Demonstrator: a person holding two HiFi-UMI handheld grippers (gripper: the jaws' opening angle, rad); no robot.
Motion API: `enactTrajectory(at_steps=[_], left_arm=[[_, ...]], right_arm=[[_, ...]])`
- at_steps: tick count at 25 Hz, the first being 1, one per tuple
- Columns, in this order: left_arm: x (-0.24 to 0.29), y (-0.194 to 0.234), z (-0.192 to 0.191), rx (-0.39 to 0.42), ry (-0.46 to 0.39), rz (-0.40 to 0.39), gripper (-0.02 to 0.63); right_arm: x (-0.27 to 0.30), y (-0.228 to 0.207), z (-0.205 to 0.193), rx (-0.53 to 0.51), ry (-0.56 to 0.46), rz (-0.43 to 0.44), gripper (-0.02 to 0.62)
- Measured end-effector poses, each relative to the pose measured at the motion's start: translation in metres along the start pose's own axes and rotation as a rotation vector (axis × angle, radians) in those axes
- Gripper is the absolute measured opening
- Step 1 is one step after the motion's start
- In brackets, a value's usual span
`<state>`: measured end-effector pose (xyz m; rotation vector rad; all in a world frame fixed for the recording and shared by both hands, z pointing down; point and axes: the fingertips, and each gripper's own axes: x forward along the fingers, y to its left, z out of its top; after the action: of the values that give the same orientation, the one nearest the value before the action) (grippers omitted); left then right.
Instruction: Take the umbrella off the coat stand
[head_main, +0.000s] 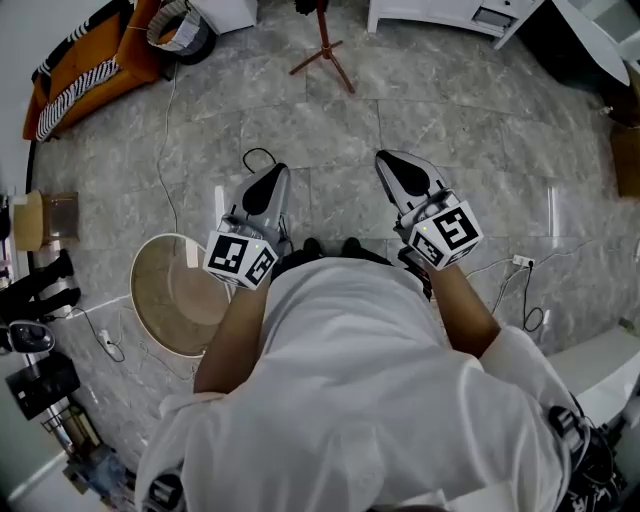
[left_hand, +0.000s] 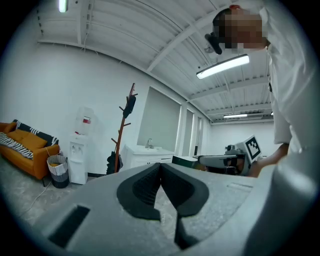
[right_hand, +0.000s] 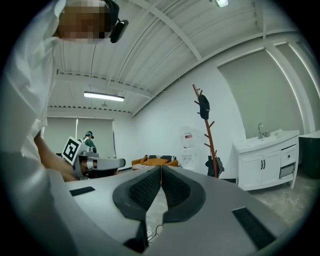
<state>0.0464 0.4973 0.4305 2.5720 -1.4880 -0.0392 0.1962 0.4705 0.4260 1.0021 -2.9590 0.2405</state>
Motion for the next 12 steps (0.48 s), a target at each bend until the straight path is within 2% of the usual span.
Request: enactTrajectory(at_steps=[3, 5, 12], left_arm=[[0.002, -0.009, -0.011, -0.004, 0.008, 0.022, 0.014], [0.003, -0.014, -0.018, -0.010, 0.023, 0.028, 0.014], [-0.004, 0.000, -0.032, -0.059, 0.049, 0.053, 0.014]], right_arm=[[-0.009, 0.000, -0.003, 0.021, -0.038, 0.052, 0.017], [-0.012, 0.000, -0.012, 0.036, -0.027, 0.068, 0.017], [0.000, -0.007, -0.033, 0.036, 0.050, 0.035, 0.017]])
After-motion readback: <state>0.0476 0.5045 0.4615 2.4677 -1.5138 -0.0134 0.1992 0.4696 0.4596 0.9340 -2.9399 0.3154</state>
